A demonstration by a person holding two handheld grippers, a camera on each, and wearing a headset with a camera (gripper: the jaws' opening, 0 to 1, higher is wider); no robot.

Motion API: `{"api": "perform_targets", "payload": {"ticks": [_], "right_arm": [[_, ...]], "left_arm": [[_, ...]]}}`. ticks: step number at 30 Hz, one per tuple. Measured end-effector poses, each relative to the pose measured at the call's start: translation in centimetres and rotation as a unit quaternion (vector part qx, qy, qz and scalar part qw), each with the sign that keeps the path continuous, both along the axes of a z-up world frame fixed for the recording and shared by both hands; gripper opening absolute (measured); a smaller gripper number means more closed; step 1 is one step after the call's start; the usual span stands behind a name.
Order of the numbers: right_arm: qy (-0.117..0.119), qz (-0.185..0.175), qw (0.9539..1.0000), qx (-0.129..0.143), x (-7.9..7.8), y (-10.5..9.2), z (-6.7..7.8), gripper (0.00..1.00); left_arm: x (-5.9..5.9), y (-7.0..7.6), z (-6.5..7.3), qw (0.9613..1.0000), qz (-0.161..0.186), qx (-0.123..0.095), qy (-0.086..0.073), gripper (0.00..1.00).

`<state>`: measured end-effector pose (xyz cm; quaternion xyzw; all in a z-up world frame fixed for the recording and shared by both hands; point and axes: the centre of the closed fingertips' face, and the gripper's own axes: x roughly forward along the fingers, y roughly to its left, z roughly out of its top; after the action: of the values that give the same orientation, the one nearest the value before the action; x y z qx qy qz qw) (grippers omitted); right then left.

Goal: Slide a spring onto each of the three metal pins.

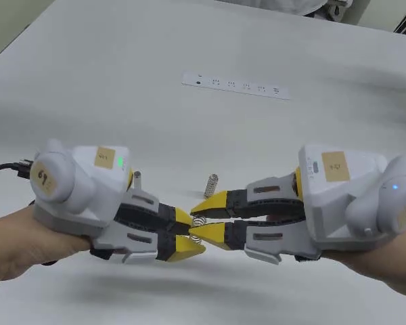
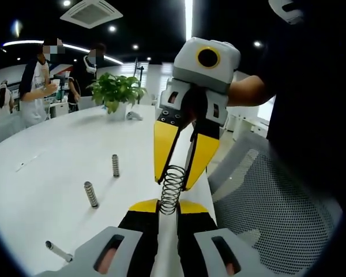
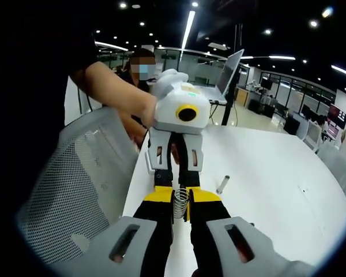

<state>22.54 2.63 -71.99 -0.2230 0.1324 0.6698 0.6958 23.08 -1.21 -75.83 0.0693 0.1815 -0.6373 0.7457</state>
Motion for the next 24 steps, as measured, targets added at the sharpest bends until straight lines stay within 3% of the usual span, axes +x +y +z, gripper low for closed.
{"api": "perform_targets", "payload": {"ticks": [15, 24], "right_arm": [[-0.007, -0.009, 0.9999, 0.004, 0.6, 0.0, 0.5, 0.07], [-0.009, -0.012, 0.9999, 0.006, 0.8, 0.0, 0.7, 0.07]], "left_arm": [[0.7, 0.4, 0.7, 0.9994, 0.024, -0.022, 0.012, 0.08], [0.9, 1.1, 0.7, 0.9991, 0.035, -0.022, 0.012, 0.13]]}}
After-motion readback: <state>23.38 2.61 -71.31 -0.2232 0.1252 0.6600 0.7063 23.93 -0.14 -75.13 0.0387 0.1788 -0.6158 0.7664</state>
